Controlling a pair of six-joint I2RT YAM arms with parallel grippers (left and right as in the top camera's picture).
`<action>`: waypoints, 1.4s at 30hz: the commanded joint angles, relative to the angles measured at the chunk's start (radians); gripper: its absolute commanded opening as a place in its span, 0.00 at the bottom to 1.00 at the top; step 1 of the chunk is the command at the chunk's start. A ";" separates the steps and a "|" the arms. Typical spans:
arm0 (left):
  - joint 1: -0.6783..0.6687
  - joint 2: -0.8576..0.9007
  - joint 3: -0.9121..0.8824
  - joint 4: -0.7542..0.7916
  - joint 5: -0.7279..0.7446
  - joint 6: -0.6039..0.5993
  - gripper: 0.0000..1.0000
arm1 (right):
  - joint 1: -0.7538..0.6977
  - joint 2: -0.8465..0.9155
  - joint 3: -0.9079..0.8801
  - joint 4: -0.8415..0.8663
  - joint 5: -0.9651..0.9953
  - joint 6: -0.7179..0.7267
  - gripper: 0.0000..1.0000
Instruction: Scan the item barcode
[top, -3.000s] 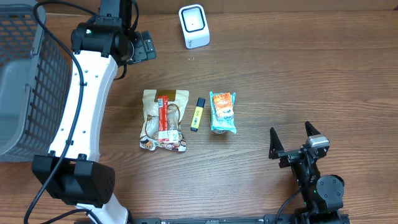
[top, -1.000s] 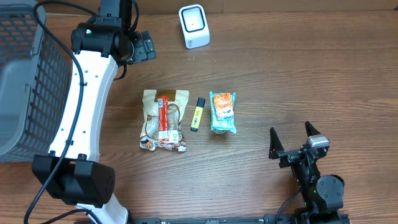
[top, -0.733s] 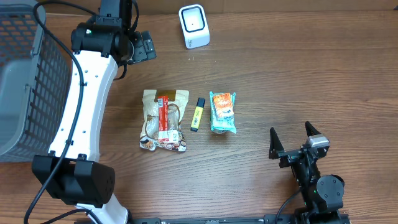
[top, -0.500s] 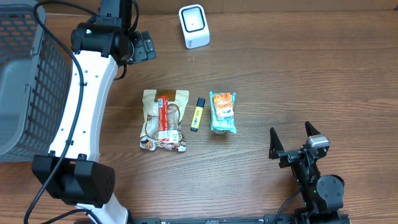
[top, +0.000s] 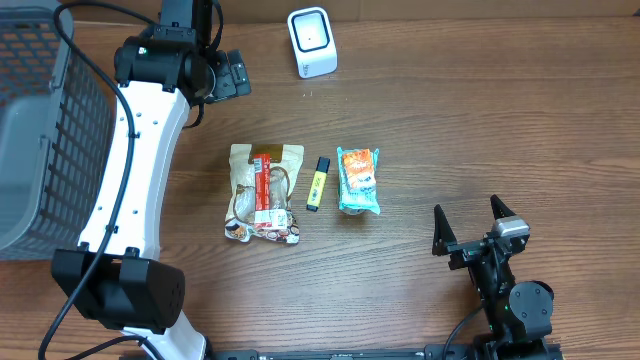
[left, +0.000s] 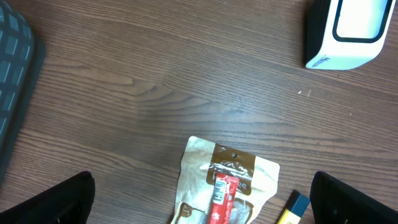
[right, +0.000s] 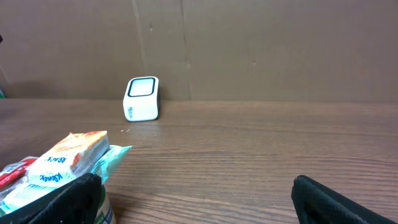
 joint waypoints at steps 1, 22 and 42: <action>-0.002 -0.026 0.022 -0.003 -0.013 0.018 1.00 | -0.003 0.000 -0.010 0.007 -0.002 0.007 1.00; -0.002 -0.026 0.022 -0.003 -0.013 0.018 1.00 | -0.003 0.002 0.159 -0.077 -0.003 0.160 1.00; -0.003 -0.026 0.022 -0.003 -0.013 0.018 1.00 | -0.003 0.825 1.235 -0.951 -0.217 0.104 1.00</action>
